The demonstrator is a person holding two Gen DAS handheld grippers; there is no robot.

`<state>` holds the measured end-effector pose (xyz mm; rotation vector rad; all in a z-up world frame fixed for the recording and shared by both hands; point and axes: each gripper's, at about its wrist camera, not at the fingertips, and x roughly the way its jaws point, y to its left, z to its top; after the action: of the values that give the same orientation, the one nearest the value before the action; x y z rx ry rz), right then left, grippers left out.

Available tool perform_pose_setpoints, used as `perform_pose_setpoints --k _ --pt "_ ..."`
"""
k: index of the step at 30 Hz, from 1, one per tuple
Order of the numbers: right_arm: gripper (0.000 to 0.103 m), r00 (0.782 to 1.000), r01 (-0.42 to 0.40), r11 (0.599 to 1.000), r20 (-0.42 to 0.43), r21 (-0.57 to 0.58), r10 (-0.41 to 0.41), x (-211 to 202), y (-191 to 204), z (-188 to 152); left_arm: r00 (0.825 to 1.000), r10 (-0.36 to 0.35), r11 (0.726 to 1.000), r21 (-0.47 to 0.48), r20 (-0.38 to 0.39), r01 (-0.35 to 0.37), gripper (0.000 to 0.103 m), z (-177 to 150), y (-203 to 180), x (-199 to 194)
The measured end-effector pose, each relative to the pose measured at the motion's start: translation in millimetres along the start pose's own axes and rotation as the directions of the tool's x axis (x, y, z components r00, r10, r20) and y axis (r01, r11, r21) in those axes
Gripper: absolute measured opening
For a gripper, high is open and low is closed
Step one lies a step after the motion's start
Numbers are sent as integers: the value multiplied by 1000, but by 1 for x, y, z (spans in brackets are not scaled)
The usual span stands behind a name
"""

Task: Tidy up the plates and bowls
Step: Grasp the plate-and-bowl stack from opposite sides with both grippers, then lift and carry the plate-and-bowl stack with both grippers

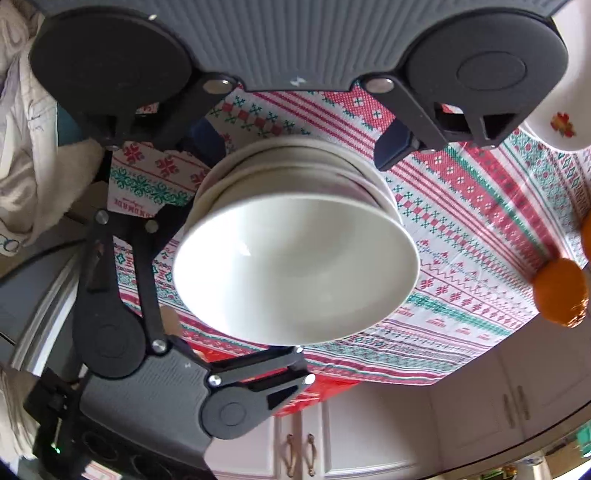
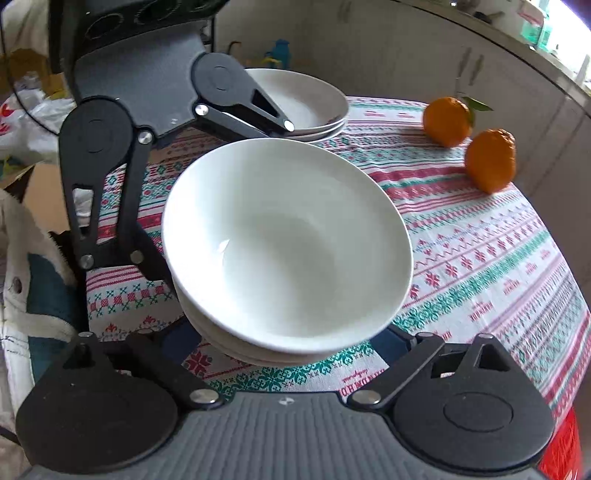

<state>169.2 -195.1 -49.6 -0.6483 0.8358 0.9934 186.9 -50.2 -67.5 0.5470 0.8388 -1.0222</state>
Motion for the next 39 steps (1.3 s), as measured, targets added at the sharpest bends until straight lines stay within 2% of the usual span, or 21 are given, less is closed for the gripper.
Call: perform_pose_setpoints --k 9,14,31,39 --pt "94 998 -58 998 -11 -18 58 0 -2 2 997 -74 997 2 -1 74 84 7 11 -1" --pt "93 998 -69 997 -14 -18 69 1 -3 3 996 -89 996 13 -7 89 84 10 17 4" --pt "92 997 -73 997 -35 -11 73 3 -3 9 995 -98 995 28 -17 99 83 9 17 4" --pt "92 997 -60 997 -42 -46 58 -6 8 27 997 -81 997 13 15 80 83 4 16 -18"
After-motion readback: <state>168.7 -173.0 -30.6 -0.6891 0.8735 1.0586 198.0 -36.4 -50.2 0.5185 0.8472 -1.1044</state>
